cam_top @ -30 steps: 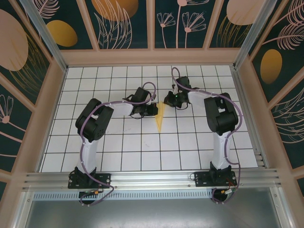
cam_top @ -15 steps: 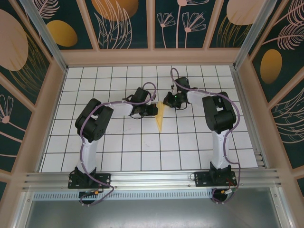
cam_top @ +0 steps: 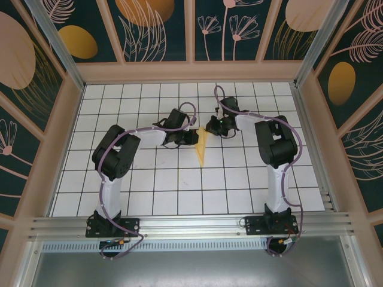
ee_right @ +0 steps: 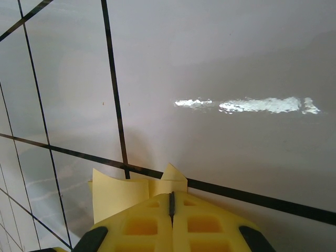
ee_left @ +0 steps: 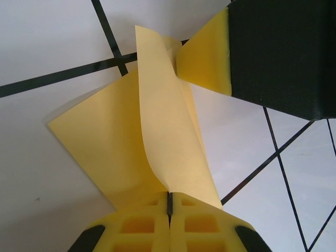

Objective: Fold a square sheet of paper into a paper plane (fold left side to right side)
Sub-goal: Fold the wing for the fifth time at the center of the table.

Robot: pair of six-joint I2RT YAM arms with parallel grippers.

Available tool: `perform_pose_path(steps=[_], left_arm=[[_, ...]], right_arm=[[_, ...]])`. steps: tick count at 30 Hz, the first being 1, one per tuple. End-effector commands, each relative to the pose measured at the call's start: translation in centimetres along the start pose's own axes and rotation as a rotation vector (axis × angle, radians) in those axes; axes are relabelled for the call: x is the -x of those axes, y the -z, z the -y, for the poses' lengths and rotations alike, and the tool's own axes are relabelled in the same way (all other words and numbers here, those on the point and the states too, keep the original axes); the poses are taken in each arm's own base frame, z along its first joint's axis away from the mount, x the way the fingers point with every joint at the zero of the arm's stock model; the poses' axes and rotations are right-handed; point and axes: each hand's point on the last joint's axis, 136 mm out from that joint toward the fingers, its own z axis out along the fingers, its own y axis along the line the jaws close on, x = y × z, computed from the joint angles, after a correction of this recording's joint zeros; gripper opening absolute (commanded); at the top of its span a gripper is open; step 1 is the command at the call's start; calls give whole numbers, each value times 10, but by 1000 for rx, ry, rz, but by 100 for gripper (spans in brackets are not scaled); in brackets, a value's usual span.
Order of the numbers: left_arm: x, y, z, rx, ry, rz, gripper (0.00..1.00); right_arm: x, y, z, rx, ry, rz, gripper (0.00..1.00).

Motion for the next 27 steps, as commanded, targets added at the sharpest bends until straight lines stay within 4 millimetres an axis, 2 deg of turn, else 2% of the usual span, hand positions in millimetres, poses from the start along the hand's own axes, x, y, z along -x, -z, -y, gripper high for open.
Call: perform_pose_path(steps=[1, 27], left_arm=[[5, 5, 2, -5, -19, 7, 7], [5, -13, -6, 1, -4, -7, 8]], right_arm=[[-24, -15, 20, -73, -25, -85, 8], [-29, -18, 19, -76, -12, -100, 8]])
